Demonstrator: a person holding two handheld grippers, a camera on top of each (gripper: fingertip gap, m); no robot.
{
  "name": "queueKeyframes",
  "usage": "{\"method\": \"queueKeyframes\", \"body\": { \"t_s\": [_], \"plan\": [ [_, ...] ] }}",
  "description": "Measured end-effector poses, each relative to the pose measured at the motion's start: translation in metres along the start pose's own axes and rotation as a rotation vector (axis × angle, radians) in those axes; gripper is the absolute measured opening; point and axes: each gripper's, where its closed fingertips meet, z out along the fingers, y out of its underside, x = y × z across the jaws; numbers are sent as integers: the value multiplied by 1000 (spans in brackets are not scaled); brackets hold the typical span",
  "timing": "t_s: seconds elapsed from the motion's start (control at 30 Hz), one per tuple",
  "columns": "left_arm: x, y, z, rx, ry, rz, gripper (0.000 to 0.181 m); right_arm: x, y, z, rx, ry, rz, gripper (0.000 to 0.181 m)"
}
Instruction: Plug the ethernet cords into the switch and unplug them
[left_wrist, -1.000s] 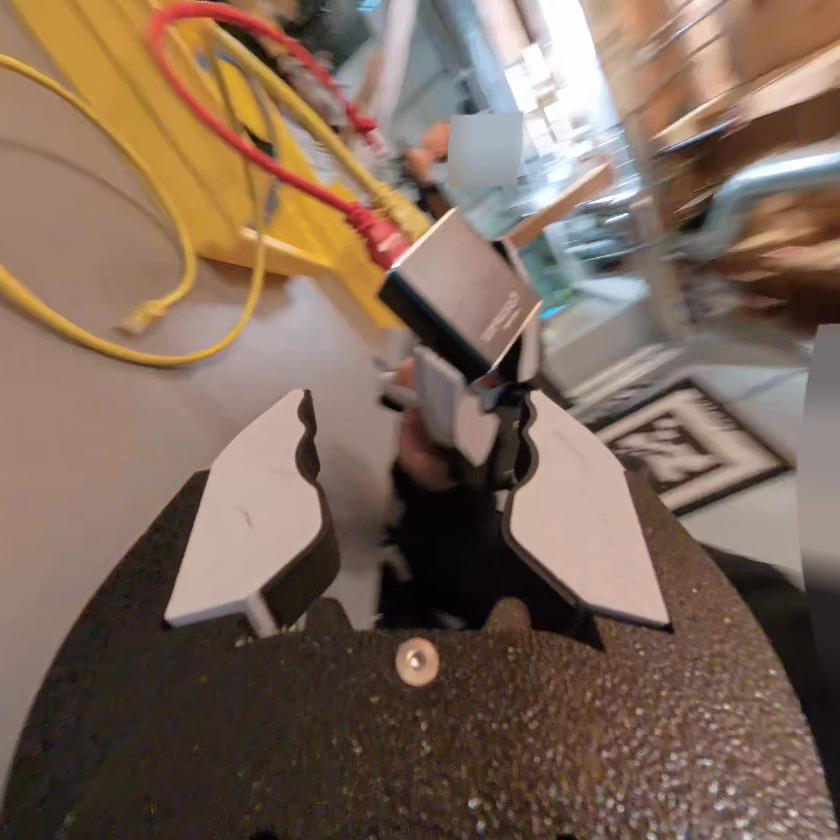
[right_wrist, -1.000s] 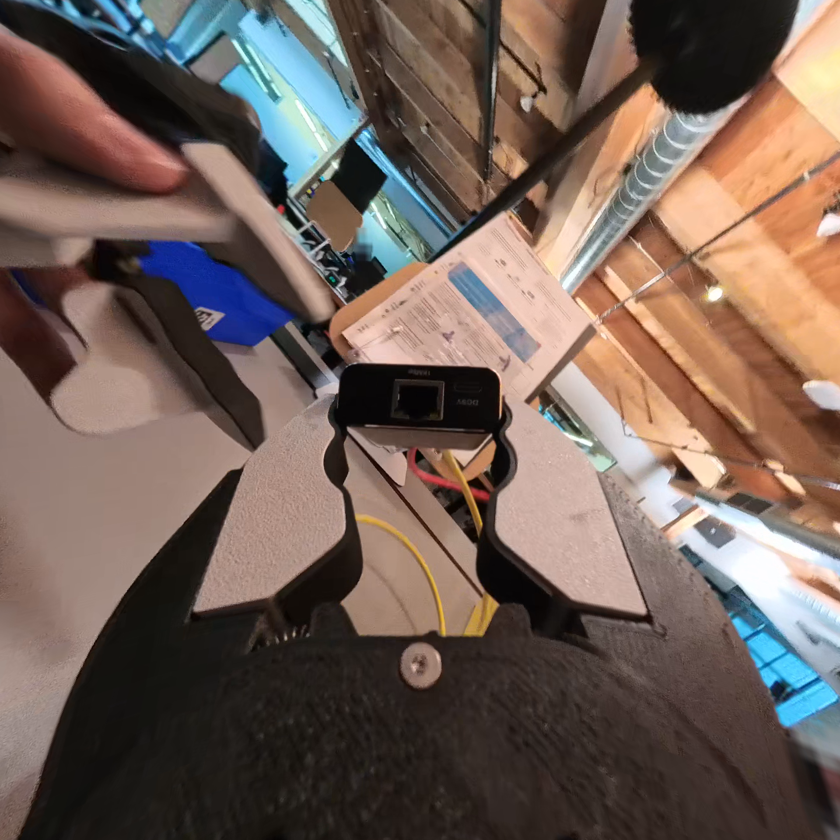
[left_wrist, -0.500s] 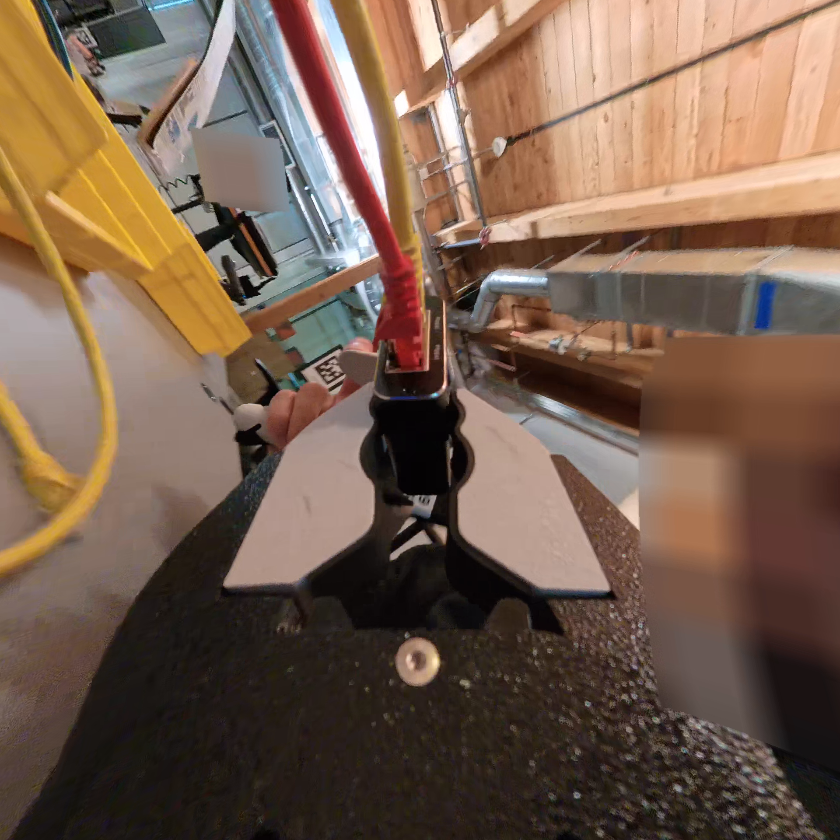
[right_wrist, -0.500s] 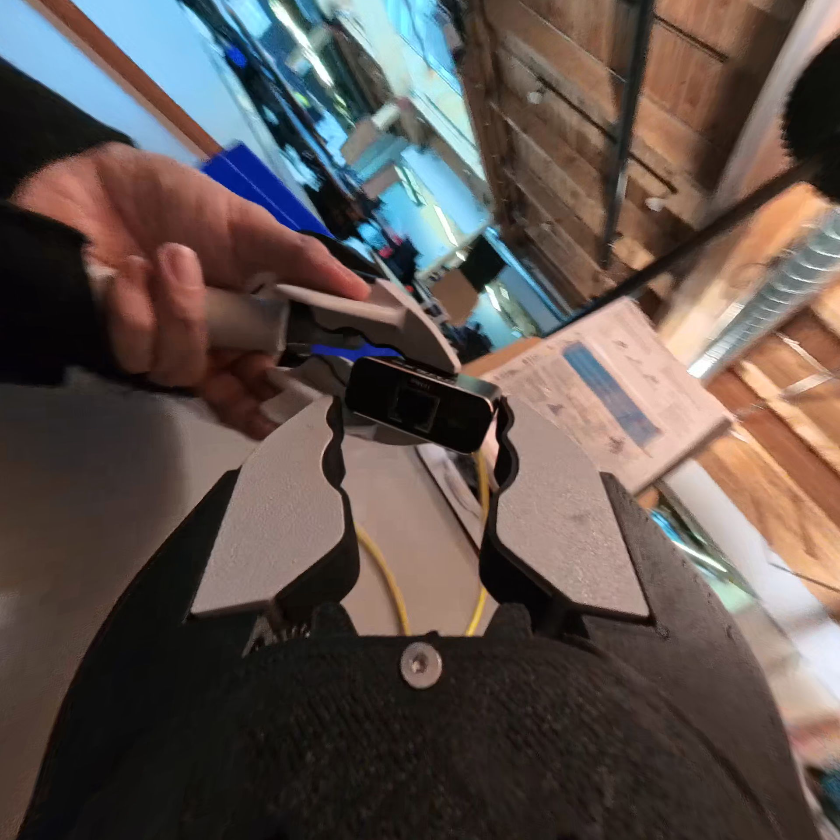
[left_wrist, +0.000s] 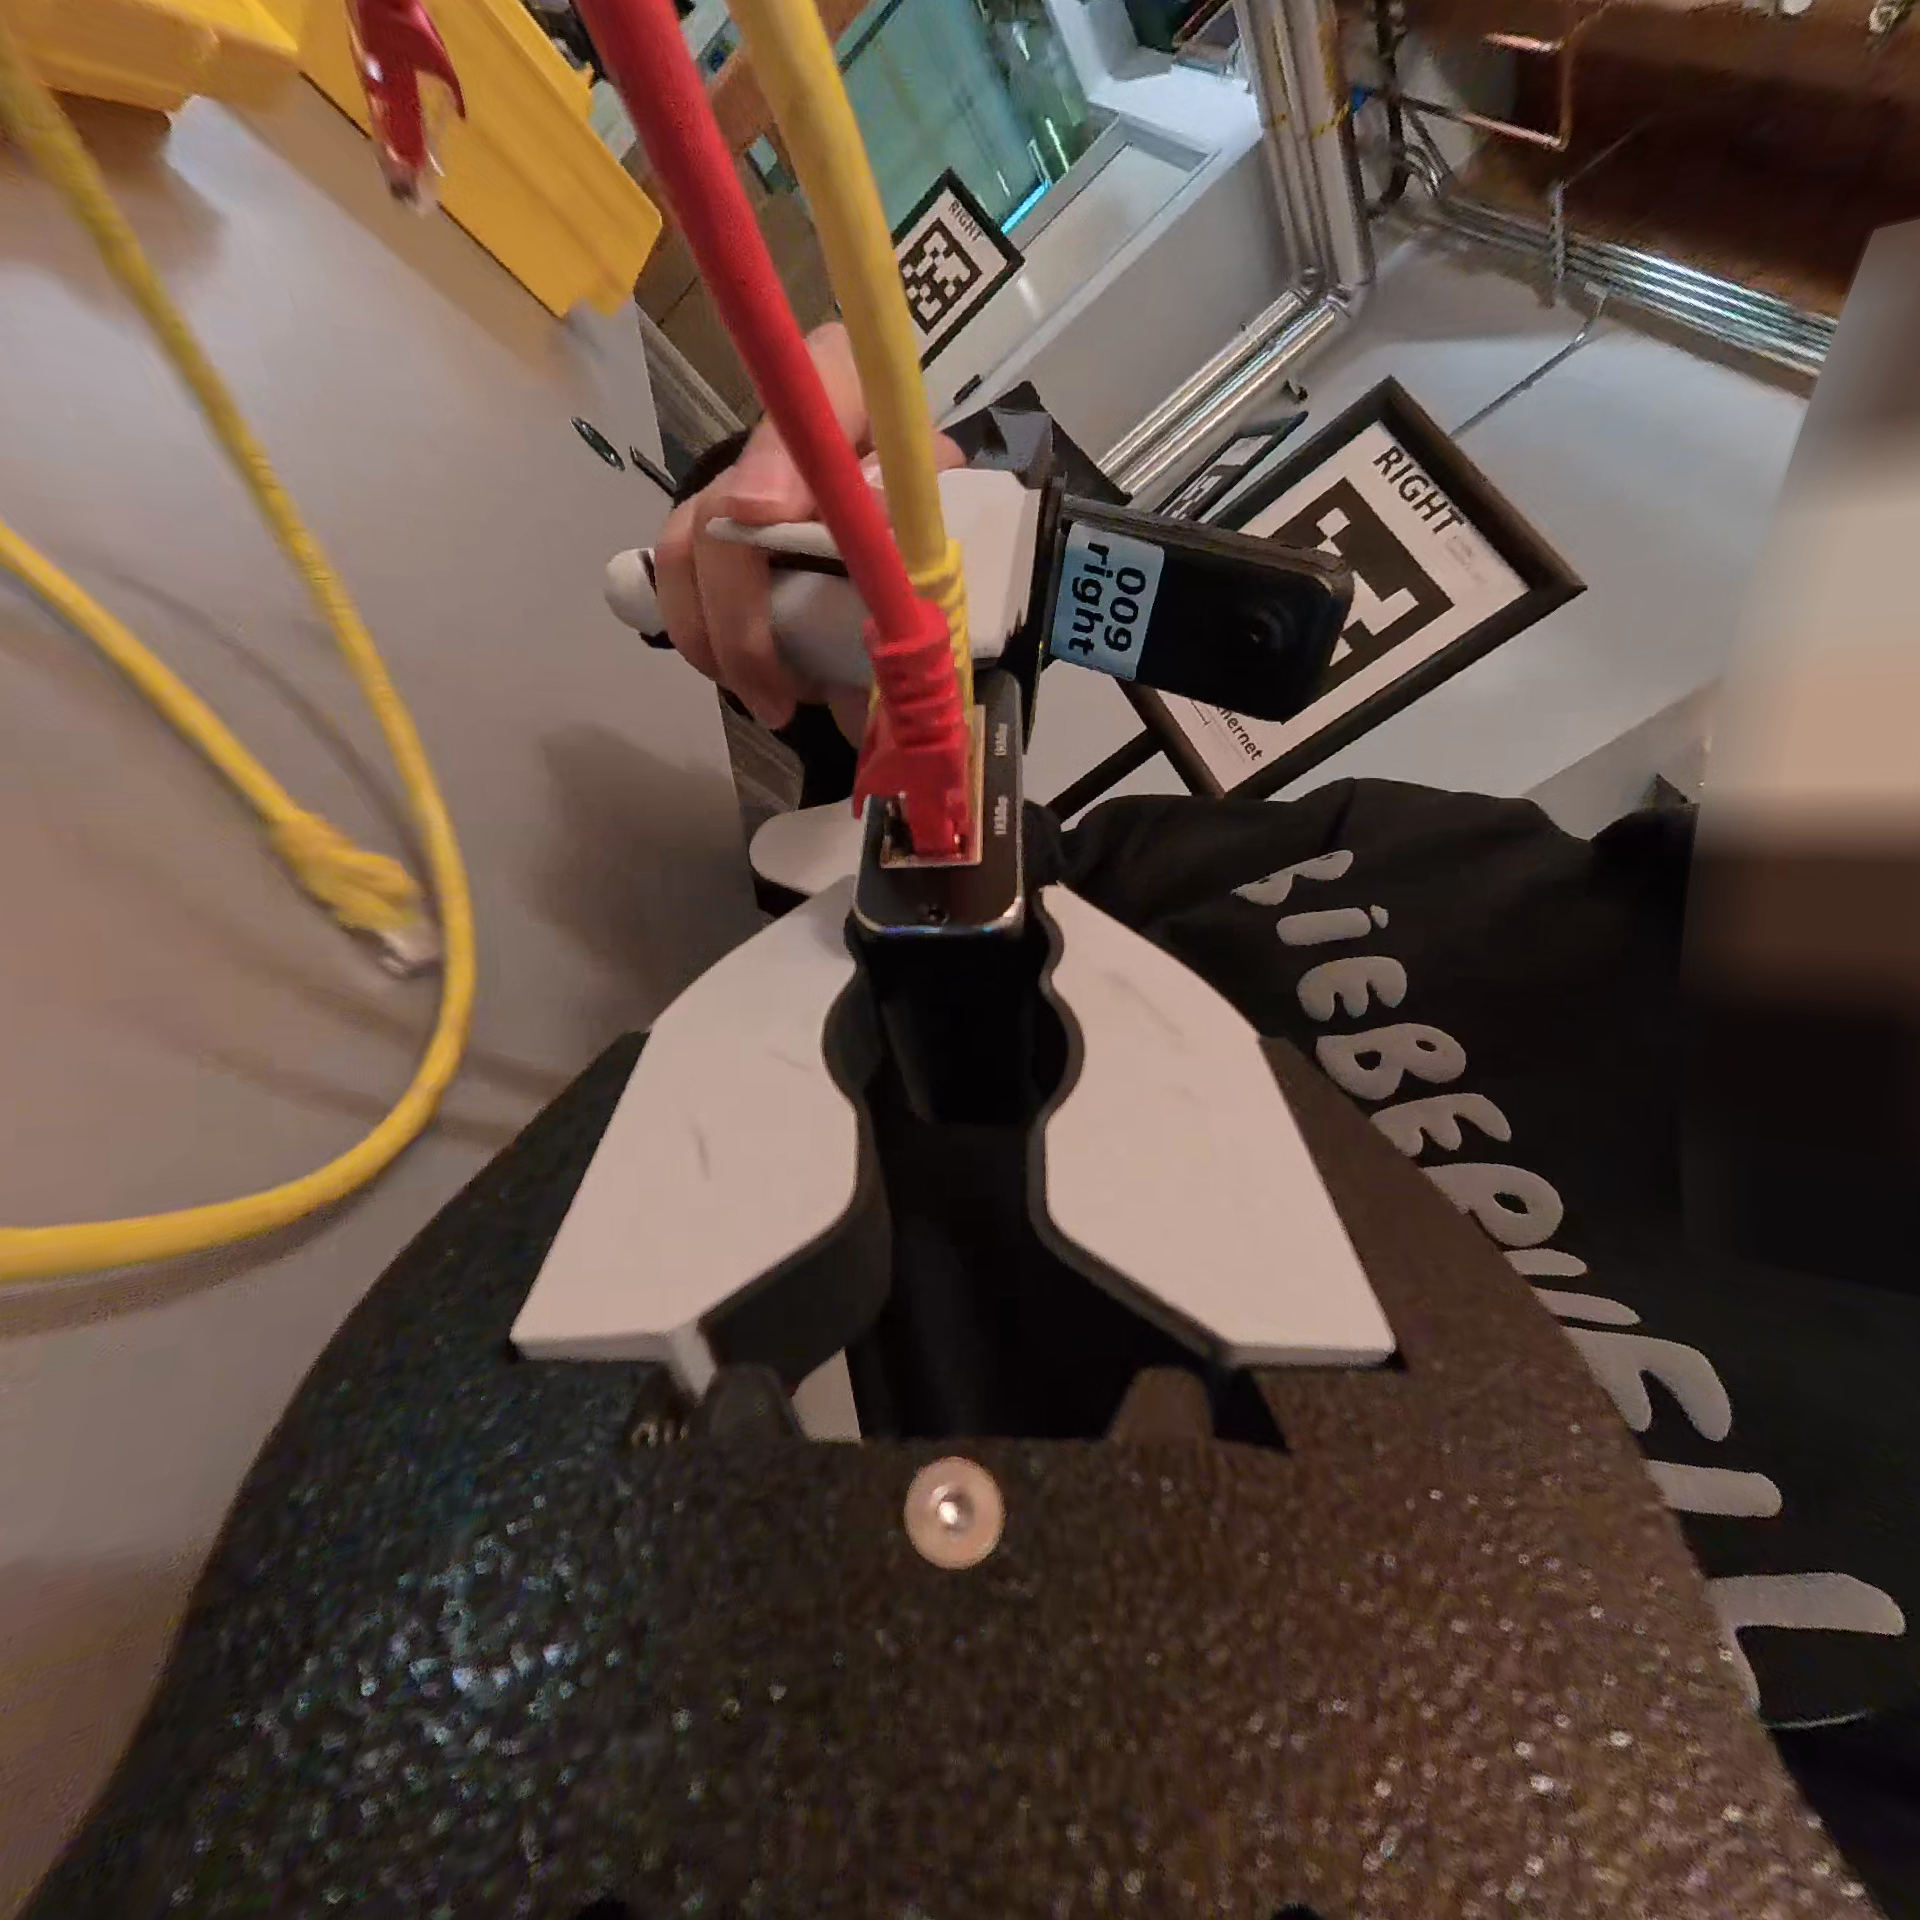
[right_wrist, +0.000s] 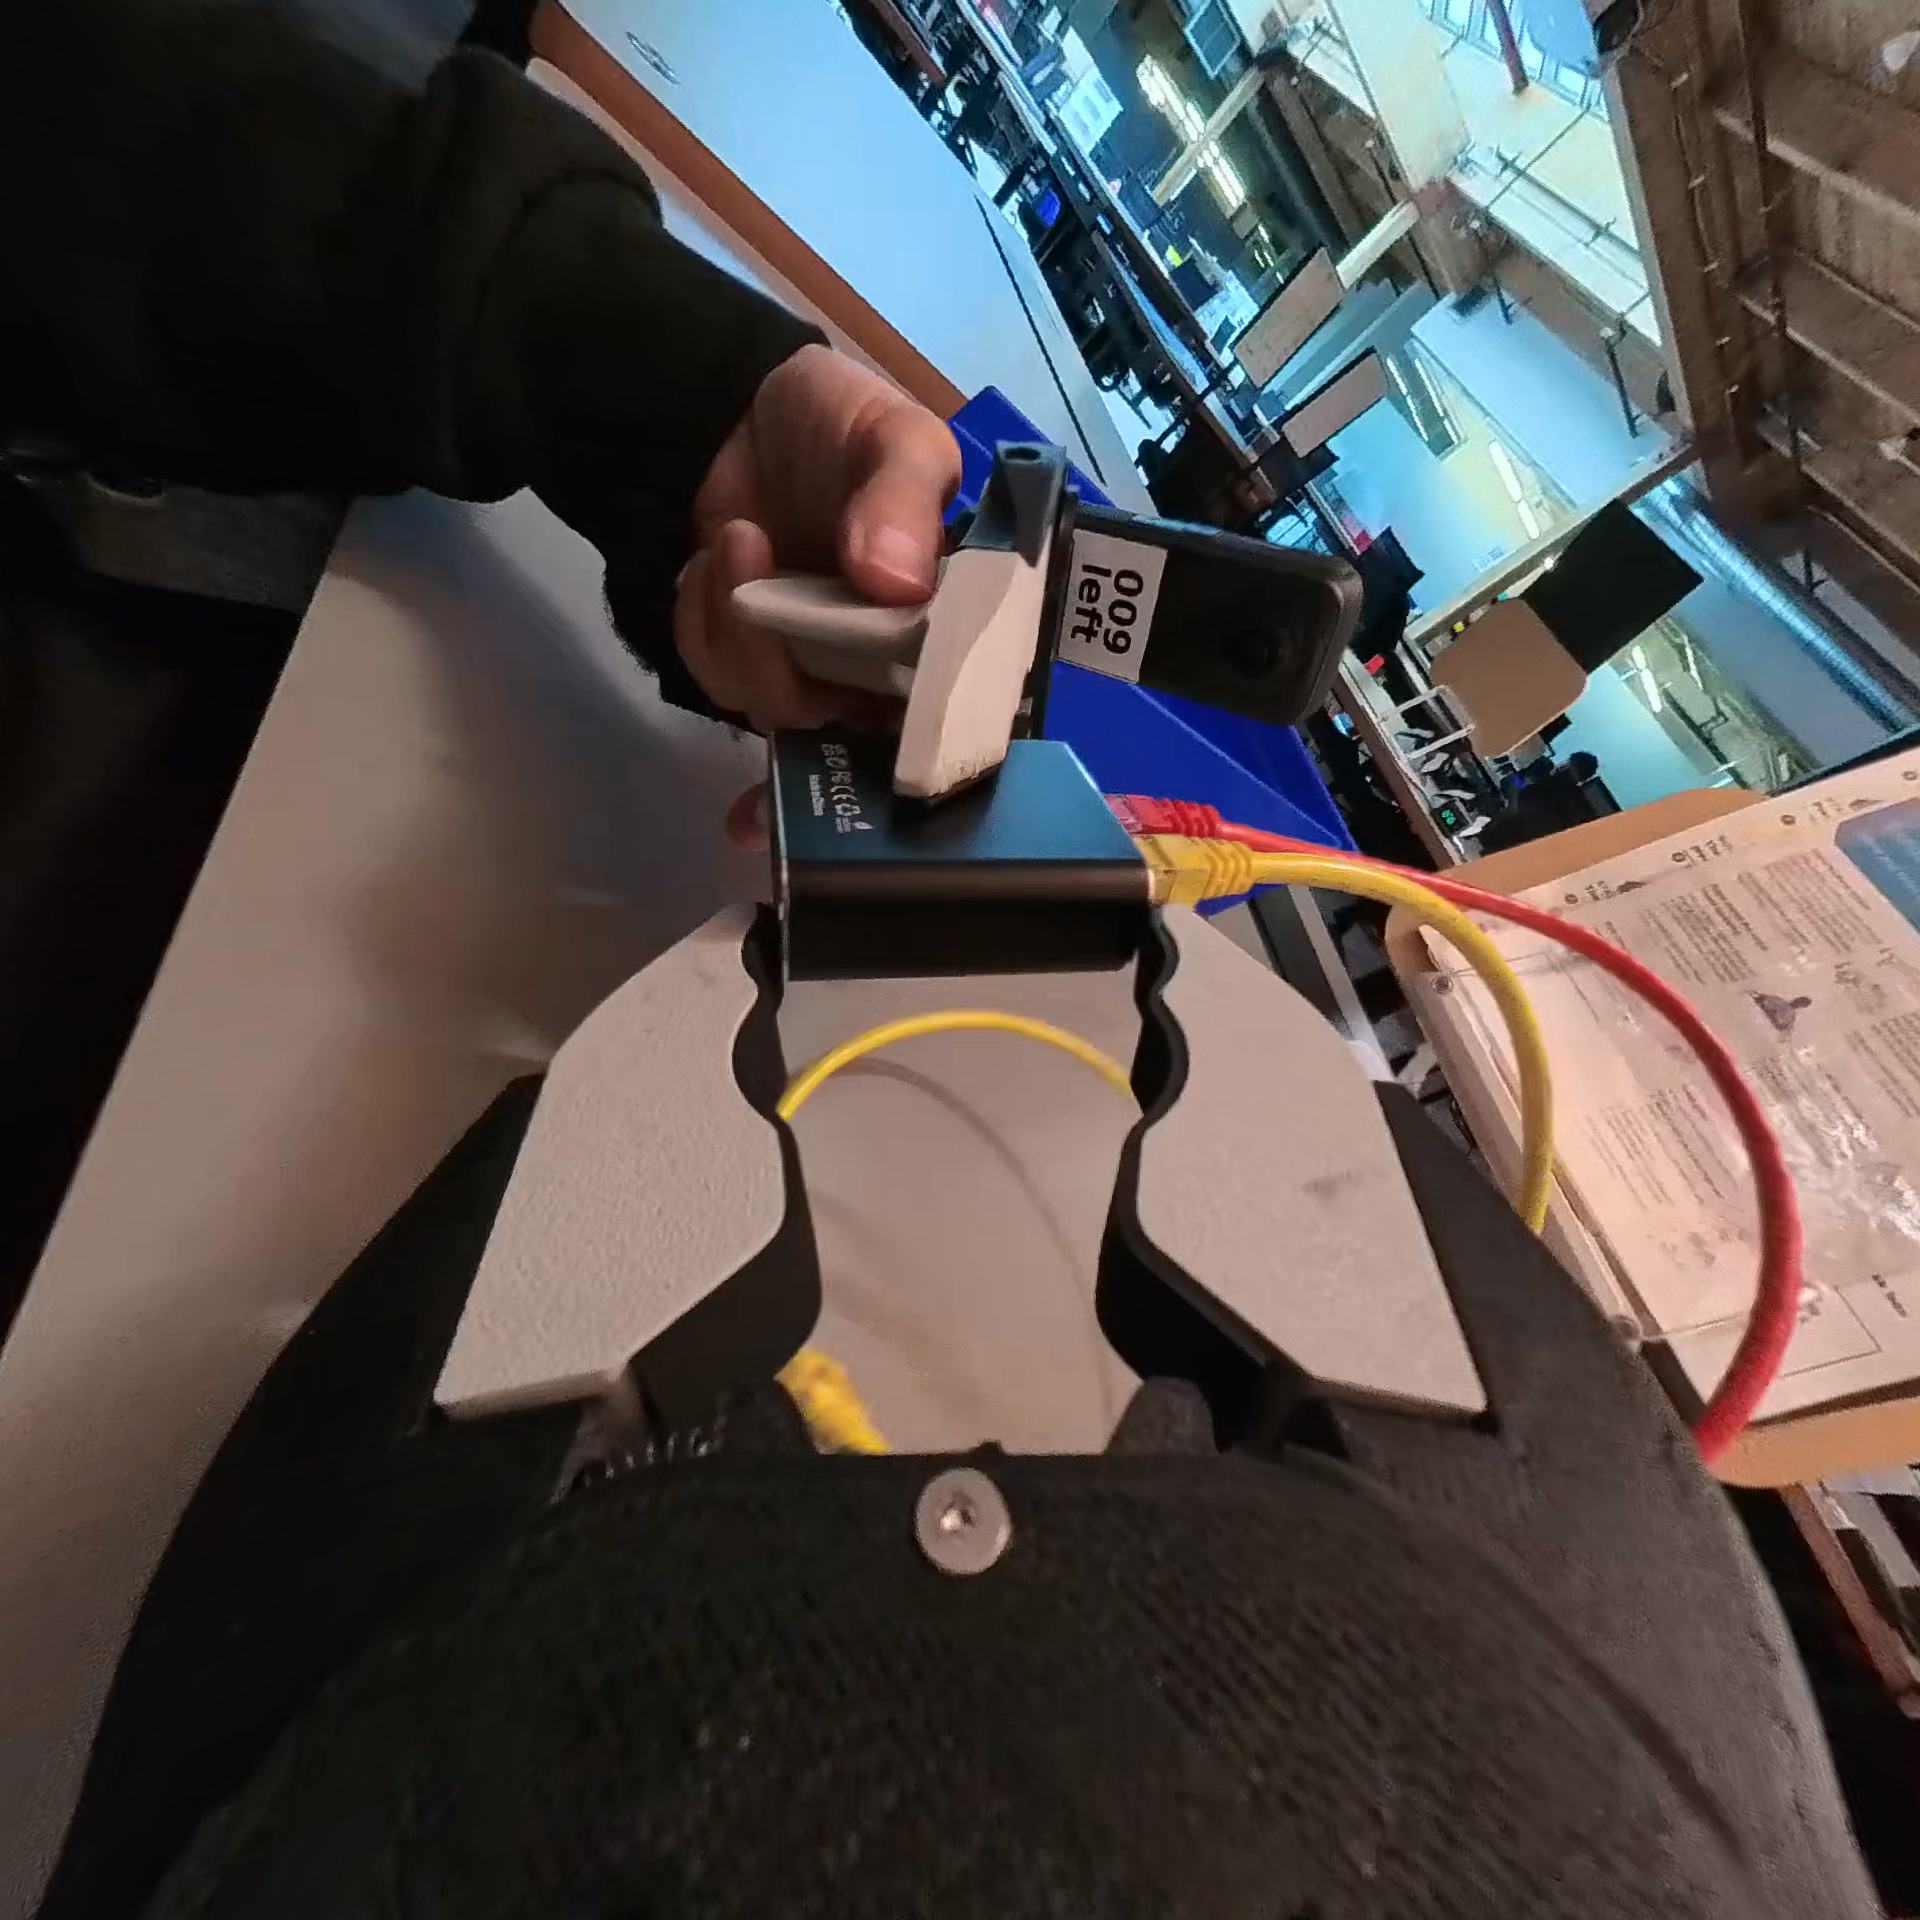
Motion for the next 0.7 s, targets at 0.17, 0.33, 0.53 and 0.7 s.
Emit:
{"method": "queueKeyframes", "body": {
  "t_s": [0.17,0.33,0.53,0.7],
  "plan": [
    [-4,-39,-14,241,-108,98,26,29,4,9,-45,242,4,65],
    [-8,-79,-32,518,-599,545,59,74,29,-5,-287,644,-34,65],
    [-29,-74,-18,399,-986,697,82,78,24,-8,-418,777,-177,65],
    [-34,-71,-22,369,-1020,728,63,69,18,0,-445,763,-273,65]
  ]
}}
